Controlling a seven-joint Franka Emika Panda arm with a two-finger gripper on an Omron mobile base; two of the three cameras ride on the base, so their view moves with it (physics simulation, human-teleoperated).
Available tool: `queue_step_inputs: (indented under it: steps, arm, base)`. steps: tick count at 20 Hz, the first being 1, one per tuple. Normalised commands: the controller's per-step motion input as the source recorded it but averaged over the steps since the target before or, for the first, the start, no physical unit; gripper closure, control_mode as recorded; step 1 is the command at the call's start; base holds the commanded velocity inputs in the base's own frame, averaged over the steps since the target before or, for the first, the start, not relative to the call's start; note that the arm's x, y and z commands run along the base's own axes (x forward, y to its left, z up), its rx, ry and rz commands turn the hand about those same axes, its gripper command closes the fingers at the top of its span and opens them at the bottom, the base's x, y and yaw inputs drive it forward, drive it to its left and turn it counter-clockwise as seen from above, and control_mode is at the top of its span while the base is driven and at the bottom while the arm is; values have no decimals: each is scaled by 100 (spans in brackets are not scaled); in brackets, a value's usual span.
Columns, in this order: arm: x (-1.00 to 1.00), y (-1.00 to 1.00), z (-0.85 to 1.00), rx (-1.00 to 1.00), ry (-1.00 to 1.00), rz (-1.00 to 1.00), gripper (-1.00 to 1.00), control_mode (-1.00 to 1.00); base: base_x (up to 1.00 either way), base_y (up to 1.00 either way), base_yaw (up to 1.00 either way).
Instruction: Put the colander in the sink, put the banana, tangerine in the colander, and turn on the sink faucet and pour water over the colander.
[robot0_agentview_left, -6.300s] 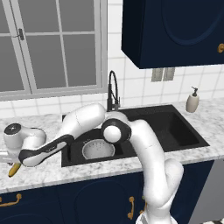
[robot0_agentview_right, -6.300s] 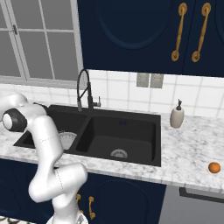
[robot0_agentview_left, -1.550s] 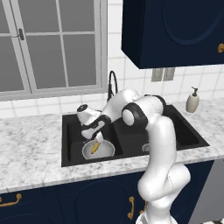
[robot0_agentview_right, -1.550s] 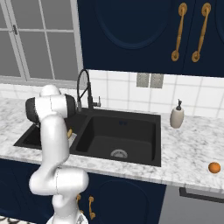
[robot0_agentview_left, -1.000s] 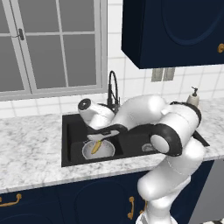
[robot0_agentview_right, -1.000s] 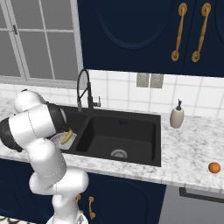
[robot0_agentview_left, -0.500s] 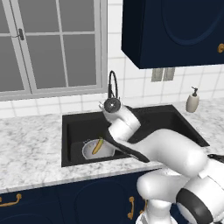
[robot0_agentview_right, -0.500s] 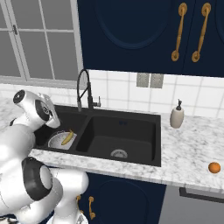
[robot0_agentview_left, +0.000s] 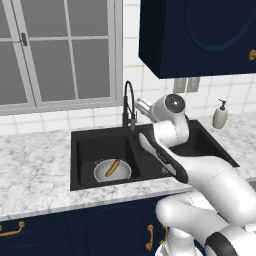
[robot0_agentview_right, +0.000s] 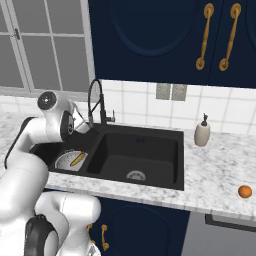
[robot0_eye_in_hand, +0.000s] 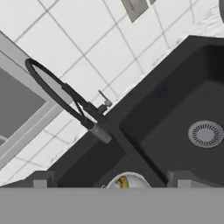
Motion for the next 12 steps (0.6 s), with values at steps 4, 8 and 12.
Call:
queue_step_inputs:
  steps: [4,8,12]
  arm:
    - [44,-1,69,-16,17,28,-100,-100]
    - [19,4,6,-17,8,16,-100,-100]
    - [27,2,-28,-12,1,5,-100,-100]
  base:
    - [0,0,0]
    - [0,0,0]
    - [0,0,0]
